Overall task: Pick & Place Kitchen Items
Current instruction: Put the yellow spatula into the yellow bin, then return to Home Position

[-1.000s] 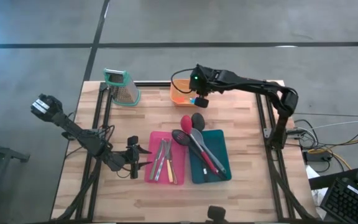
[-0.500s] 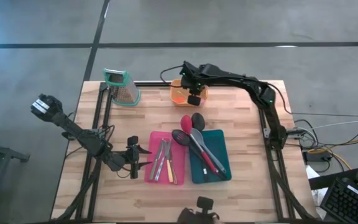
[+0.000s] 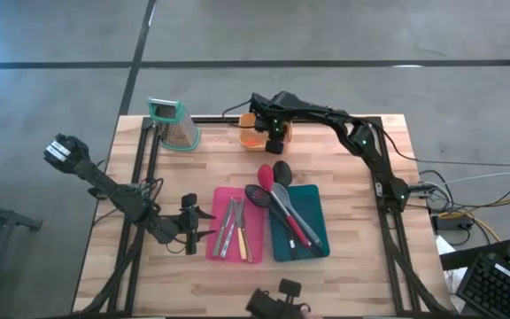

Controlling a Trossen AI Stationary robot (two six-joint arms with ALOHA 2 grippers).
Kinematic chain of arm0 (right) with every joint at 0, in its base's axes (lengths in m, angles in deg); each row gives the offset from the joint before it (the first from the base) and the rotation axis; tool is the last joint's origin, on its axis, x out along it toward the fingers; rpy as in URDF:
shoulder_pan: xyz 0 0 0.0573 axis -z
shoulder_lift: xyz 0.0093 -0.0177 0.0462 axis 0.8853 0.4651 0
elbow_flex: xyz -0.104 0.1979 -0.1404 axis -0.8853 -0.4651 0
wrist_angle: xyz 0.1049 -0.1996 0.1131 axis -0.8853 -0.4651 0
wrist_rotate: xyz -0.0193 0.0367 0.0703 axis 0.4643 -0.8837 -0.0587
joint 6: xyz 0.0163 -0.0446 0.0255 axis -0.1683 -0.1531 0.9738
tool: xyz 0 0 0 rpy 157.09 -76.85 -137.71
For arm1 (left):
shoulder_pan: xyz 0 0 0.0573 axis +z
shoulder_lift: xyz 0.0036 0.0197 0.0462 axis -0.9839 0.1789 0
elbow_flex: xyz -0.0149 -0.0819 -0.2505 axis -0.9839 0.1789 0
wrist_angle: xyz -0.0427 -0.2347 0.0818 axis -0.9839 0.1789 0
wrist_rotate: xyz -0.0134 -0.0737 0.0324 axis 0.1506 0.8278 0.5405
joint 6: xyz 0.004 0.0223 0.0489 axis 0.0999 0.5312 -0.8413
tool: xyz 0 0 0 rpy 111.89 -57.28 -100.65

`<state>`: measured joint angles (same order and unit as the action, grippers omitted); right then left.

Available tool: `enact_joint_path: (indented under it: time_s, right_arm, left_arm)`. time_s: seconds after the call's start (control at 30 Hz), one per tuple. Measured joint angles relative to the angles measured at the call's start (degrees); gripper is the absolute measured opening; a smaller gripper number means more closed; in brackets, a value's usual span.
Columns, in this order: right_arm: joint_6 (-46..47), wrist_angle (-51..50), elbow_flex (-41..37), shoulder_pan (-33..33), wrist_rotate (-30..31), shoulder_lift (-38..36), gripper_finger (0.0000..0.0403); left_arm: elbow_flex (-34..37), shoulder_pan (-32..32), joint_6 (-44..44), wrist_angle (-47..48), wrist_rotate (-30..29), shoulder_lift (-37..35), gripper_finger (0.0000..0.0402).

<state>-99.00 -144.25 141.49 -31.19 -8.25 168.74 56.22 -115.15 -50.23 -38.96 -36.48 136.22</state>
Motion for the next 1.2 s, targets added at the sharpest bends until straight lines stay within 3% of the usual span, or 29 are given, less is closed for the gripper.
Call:
enact_joint_path:
  time_s: [0.17,0.47,0.7,0.87,1.0,1.2]
  right_arm:
    - [1.62,0.08,-0.01,0.65,0.00,-0.26,0.0026]
    - [2.01,-0.10,0.13,0.85,0.02,-0.28,0.0124]
    - [1.83,-0.62,1.00,0.85,0.04,-2.59,0.0165]
    - [3.20,-0.91,1.13,0.79,-0.59,-7.27,0.0179]
    - [6.24,-0.44,0.69,0.14,-4.74,-12.69,0.0182]
    - [9.73,6.08,-5.50,-4.07,-7.27,-23.51,0.0160]
  left_arm:
    - [0.00,0.02,0.00,0.00,0.00,0.00,0.0202]
    - [0.00,0.02,0.00,0.00,0.00,0.00,0.0202]
    - [0.00,0.01,0.00,0.00,0.00,0.00,0.0202]
    - [0.00,0.02,0.01,0.00,0.00,0.00,0.0202]
    - [0.00,0.02,0.00,0.01,0.00,0.00,0.0202]
    - [0.00,0.02,0.00,0.00,0.00,0.00,0.0202]
